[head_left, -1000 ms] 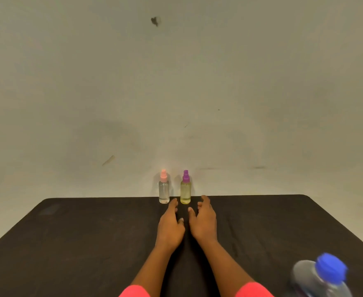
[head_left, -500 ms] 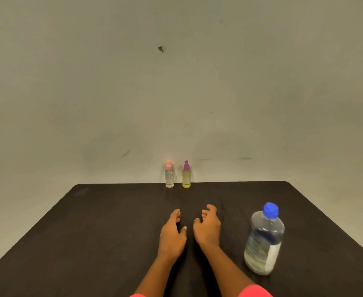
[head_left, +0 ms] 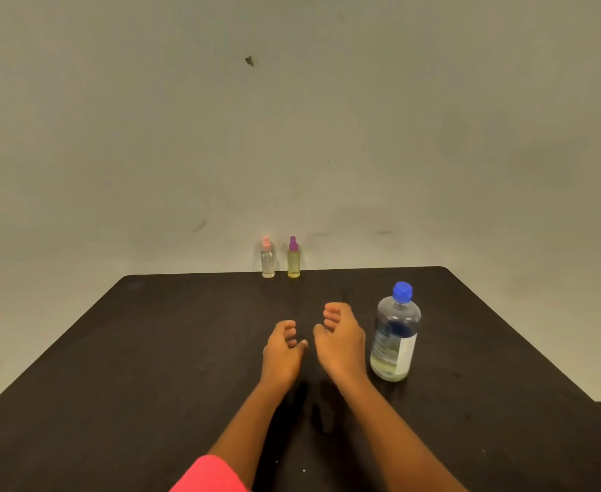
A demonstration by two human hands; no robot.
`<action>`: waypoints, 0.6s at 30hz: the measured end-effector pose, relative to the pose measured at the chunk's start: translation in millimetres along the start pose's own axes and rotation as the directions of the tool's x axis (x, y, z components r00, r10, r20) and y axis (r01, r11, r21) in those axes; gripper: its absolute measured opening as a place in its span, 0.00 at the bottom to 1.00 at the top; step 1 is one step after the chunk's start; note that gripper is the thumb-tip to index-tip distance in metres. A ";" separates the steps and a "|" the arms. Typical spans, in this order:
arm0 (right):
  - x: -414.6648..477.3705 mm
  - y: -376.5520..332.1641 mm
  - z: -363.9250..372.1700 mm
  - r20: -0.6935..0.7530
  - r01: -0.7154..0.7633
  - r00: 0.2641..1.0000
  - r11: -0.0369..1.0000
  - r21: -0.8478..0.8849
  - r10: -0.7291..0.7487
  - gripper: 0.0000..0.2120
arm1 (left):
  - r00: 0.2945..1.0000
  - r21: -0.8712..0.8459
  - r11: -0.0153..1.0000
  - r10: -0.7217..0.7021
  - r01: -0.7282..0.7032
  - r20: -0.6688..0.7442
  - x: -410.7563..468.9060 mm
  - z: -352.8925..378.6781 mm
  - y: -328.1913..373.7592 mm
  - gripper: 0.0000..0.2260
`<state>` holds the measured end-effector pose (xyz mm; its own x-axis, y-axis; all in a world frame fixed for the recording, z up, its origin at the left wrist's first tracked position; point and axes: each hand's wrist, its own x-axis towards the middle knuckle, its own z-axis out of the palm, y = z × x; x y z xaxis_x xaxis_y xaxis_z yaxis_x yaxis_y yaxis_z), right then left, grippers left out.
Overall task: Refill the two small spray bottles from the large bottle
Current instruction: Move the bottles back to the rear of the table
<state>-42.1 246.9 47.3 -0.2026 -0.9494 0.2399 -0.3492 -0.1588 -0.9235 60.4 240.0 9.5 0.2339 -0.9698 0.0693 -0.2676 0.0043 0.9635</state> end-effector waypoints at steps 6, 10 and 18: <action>-28.5 -9.6 -41.7 -0.543 0.417 0.736 0.903 -0.108 -0.405 0.26 | 0.990 -0.069 0.990 0.129 -0.125 0.056 -5.9 23.2 31.6 0.12; -27.2 8.9 -63.2 -0.574 0.178 0.792 0.978 -0.110 -0.209 0.37 | 0.971 -0.085 0.980 0.193 -0.182 0.144 -11.0 41.9 49.6 0.13; -10.1 45.9 -77.7 -0.192 -0.032 0.981 0.992 -0.119 0.009 0.35 | 0.925 -0.048 0.981 0.194 -0.189 0.328 -17.4 68.4 53.9 0.20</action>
<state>-127.2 270.2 25.8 -0.3775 -0.8812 0.2847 -0.4491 -0.0947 -0.8884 -22.1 240.3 42.5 -0.1420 -0.9757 0.1667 -0.2617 0.1994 0.9443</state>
